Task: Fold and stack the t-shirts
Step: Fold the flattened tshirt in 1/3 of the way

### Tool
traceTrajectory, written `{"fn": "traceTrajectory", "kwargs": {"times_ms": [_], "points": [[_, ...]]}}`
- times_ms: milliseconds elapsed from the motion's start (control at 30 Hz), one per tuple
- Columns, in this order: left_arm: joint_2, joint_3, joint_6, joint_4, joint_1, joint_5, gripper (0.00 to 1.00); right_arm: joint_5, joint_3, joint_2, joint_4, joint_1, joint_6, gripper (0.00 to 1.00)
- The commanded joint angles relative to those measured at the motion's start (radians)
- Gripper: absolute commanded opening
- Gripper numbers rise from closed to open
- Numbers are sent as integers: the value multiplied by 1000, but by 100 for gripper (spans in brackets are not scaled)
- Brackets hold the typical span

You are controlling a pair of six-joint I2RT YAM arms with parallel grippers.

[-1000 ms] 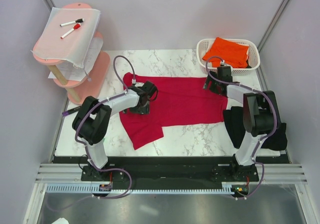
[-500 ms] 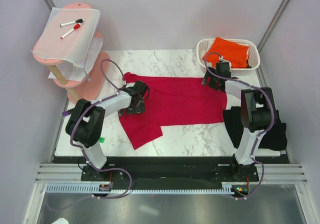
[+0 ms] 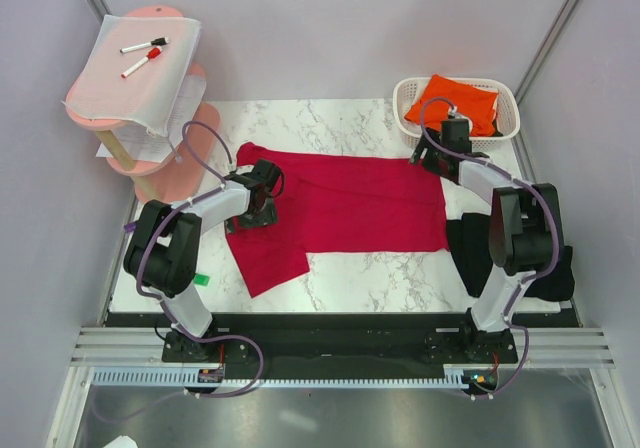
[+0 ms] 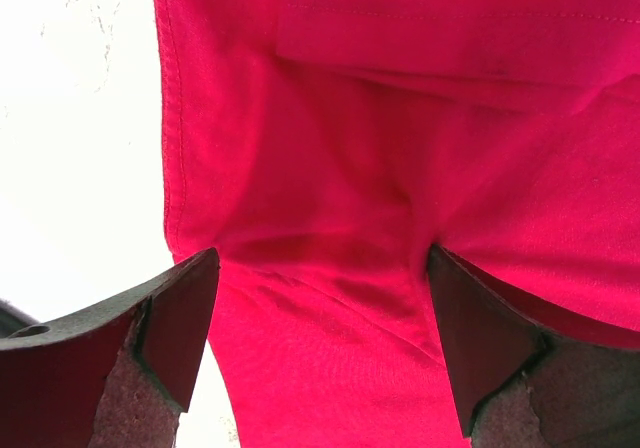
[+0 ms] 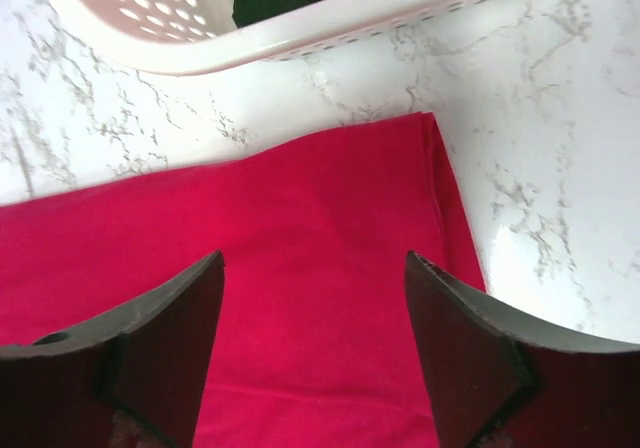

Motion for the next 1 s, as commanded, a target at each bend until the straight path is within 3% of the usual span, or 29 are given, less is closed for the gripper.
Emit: {"fn": "traceTrajectory", "kwargs": {"times_ms": [0, 100, 133, 233, 333, 767, 900, 967], "points": [[31, -11, 27, -62, -8, -13, 91, -36, -59, -93, -25, -41, 58, 77], [39, -5, 28, -64, -16, -13, 91, -65, -82, -107, -59, -66, 61, 71], [40, -5, 30, -64, -16, -13, 91, -68, -88, -108, -71, -72, 63, 62], [40, -3, 30, -64, -16, -13, 91, -100, -117, -112, -85, -84, 61, 48], [45, 1, 30, -64, -16, -14, 91, -128, -152, -115, -82, -126, 55, 41], [59, 11, 34, -64, -19, -14, 90, -208, -234, -86, -18, -142, 69, 36], [60, 12, 34, -67, -19, -16, 89, -216, -238, -85, -16, -142, 72, 16], [63, 12, 34, -65, -20, -17, 89, -209, -240, -96, -18, -142, 75, 13]]}}
